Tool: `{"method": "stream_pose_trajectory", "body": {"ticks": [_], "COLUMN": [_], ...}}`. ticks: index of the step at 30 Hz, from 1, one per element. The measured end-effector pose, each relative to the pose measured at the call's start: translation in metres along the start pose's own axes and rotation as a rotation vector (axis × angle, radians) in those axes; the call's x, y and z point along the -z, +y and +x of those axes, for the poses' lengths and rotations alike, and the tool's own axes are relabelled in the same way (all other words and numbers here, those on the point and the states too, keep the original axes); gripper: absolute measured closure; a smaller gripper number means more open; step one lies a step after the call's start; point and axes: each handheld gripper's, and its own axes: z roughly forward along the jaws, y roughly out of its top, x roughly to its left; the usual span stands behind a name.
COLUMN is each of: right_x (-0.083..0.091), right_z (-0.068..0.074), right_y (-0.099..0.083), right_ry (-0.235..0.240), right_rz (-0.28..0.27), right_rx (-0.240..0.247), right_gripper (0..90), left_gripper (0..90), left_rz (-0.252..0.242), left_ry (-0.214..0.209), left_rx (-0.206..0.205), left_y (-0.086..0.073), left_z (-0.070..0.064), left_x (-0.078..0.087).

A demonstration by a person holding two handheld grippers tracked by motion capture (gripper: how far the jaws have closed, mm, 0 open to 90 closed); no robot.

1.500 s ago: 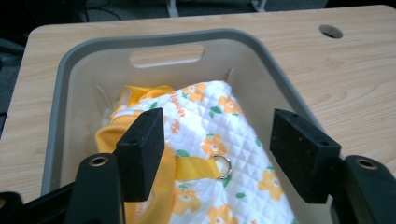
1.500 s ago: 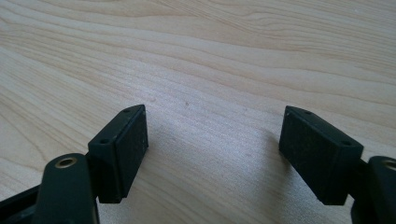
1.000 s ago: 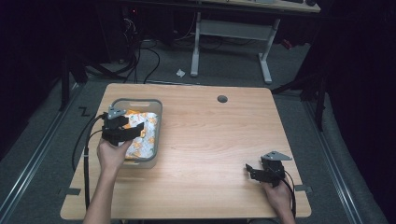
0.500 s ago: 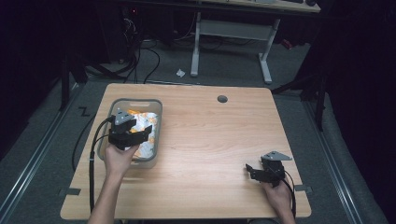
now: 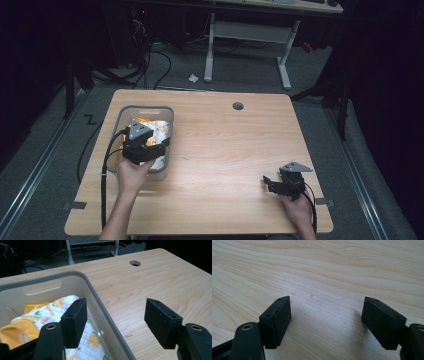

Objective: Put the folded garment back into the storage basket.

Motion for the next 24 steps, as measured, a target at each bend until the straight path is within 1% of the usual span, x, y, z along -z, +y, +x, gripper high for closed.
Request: {"method": "stream_pose_trajectory", "body": {"ticks": [5,7,9,10,16,20,24], "right_x": [0.000,0.000,0.000,0.000,0.000,0.000,0.000], "right_z": [0.000,0.000,0.000,0.000,0.000,0.000,0.000], "right_y": [0.000,0.000,0.000,0.000,0.000,0.000,0.000], "right_ry": [0.000,0.000,0.001,0.000,0.000,0.000,0.000], "right_rz": [-0.001,-0.001,-0.001,-0.001,-0.001,-0.001,-0.001], "right_rx": [0.000,-0.001,0.000,0.000,-0.001,0.000,0.000], "right_gripper": [24.1,24.1,24.1,24.1,24.1,24.1,24.1], "left_gripper": [35.2,35.2,35.2,35.2,35.1,35.0,35.0], "left_rz": [0.004,0.016,0.022,0.021,0.021,0.023,0.029], "left_ry": [-0.005,0.013,0.009,0.014,-0.014,-0.034,-0.045], "left_rx": [-0.015,-0.040,-0.049,-0.058,-0.069,-0.062,-0.062], "left_y": [-0.003,-0.005,-0.006,-0.007,-0.009,-0.012,-0.015], "left_z": [-0.008,-0.011,-0.014,-0.015,-0.027,-0.033,-0.038], "left_x": [-0.002,-0.003,-0.005,-0.006,-0.009,-0.012,-0.014]}}
